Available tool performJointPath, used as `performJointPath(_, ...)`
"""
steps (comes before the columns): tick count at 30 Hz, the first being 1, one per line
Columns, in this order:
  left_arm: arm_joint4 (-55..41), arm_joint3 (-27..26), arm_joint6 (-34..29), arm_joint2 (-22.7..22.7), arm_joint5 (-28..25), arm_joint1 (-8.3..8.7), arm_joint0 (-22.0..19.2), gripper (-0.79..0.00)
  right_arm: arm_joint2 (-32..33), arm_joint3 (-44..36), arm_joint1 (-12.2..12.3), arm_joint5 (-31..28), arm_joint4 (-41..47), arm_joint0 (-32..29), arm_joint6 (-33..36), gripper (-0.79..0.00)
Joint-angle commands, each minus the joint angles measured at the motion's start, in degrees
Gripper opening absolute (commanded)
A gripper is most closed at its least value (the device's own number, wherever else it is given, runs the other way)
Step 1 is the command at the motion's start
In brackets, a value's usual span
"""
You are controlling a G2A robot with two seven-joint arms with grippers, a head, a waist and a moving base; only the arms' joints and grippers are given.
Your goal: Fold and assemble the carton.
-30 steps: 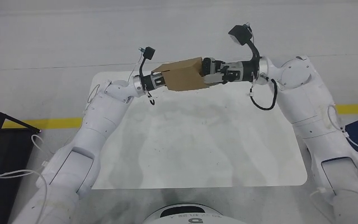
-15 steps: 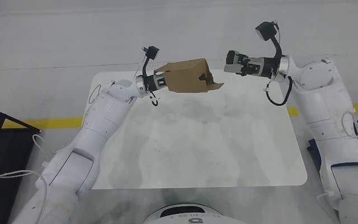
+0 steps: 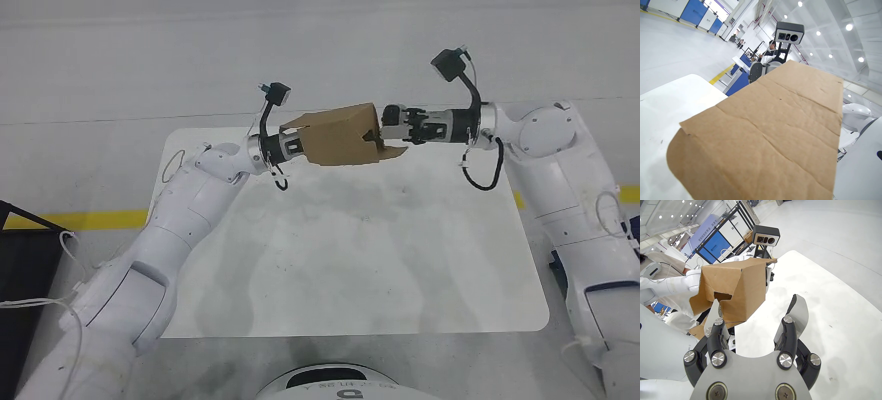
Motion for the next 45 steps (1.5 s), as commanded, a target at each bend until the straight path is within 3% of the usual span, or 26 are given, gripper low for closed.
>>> performJointPath(1,-0.24,-0.02,0.00,0.32,0.00,0.07,-0.09,-0.785,-0.62,-0.08,-0.15,0.11,-0.18,0.13,0.11,-0.206)
performJointPath(3,-0.39,-0.09,0.00,0.58,0.00,0.16,-0.16,-0.785,-1.40,-0.18,-0.34,0.16,-0.65,0.34,0.16,-0.271)
performJointPath(4,-0.34,-0.15,0.00,0.71,0.00,0.22,-0.23,-0.785,-1.77,-0.21,-0.46,0.06,-0.86,0.44,-0.01,-0.369)
performJointPath(5,-0.35,-0.19,0.00,0.82,0.00,0.28,-0.26,-0.785,-2.14,-0.24,-0.58,-0.04,-0.95,0.52,-0.19,-0.409)
performJointPath(9,-0.14,-0.47,0.00,1.13,0.00,0.54,-0.45,-0.785,-3.54,-0.29,-1.03,0.03,-1.72,1.05,-0.45,-0.449)
performJointPath(12,-0.14,-0.72,0.00,1.20,0.00,0.77,-0.60,-0.785,-4.03,-0.14,-1.25,-0.02,-2.52,1.50,-1.07,-0.385)
performJointPath(15,-0.41,-0.53,0.00,1.05,0.00,0.98,-0.64,-0.785,-3.05,0.12,-1.15,-0.47,-2.49,1.84,-2.43,-0.252)
performJointPath(17,-0.65,-0.05,0.00,0.77,0.00,1.09,-0.60,-0.785,-1.67,0.14,-0.84,-0.94,-2.16,1.78,-3.07,-0.117)
performJointPath(27,0.97,1.61,0.00,-0.44,0.00,1.32,-1.02,-0.785,4.60,-8.93,1.11,-2.00,-3.95,-2.93,-5.06,0.000)
performJointPath(36,2.68,1.46,0.01,-0.86,0.00,1.27,-1.16,-0.785,4.99,-16.65,1.58,1.50,-16.57,-6.11,-9.68,0.000)
performJointPath(45,4.04,1.06,0.01,-1.76,0.00,1.27,-0.52,-0.785,4.54,-16.95,1.56,3.20,-18.70,-6.28,-11.13,0.000)
